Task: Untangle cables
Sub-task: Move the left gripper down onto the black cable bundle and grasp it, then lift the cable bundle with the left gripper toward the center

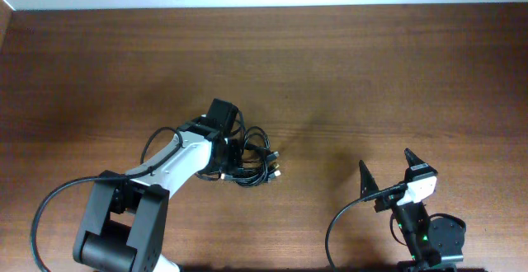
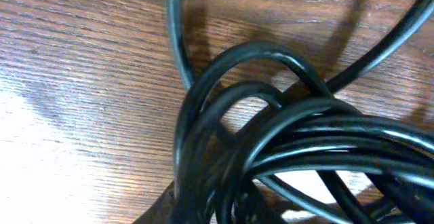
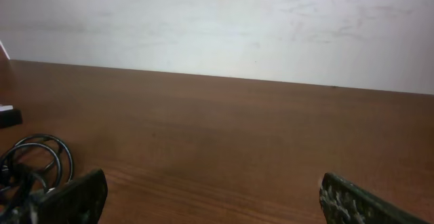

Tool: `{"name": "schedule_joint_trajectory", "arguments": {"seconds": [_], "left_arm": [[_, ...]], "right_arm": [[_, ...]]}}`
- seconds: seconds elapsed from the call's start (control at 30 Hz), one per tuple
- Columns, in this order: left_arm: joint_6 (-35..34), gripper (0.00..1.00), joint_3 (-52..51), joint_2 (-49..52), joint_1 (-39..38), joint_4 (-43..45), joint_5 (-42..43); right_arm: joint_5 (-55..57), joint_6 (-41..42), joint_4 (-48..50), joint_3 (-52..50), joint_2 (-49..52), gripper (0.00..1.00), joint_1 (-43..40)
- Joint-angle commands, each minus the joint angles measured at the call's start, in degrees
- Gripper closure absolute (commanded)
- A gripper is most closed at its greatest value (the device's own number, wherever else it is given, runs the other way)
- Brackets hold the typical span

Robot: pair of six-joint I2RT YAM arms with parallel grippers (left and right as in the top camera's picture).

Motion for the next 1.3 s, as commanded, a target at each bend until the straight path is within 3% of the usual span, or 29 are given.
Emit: {"name": "schedule_joint_trajectory", "arguments": {"seconds": [0.0,0.1,0.3,0.47,0.57,0.83,1.13,1.27], "left_arm": [[-0.07,1.0,-2.8,2.05,-0.02,-0.68,0.04],[0.02,1.0,-2.78,2.03,-0.02,-0.74,1.95],[7.58,1.0,-1.6,1.49,-0.02,-0.72,8.66],[19.8,1.0,0.09,-4.28,0.07,-0.81,26.36],[20.2,1.0,0.11,-9.38,0.15,-0.52,33.14],[20.17,1.0,0.11,-20.74,0.15,-0.74,35.41],[20.15,1.0,0.11,-23.37,0.15,-0.94,35.39],[20.11,1.0,0.11,-23.39,0.15,-2.89,35.63]], "right_arm": [[0.5,0.13,-0.42,-0.31,-0.68,0.01,0.17],[0.5,0.13,-0.42,-0.31,-0.68,0.01,0.17],[0.5,0.13,-0.42,-0.31,-0.68,0.01,0.17],[0.5,0.13,-0.42,-0.31,-0.68,0.01,0.17],[0.5,0.13,-0.42,-0.31,-0.68,0.01,0.17],[0.5,0.13,-0.39,-0.31,-0.68,0.01,0.17],[0.48,0.15,0.24,-0.31,-0.68,0.01,0.17],[-0.72,7.74,5.46,0.17,-0.68,0.01,0.17]]}}
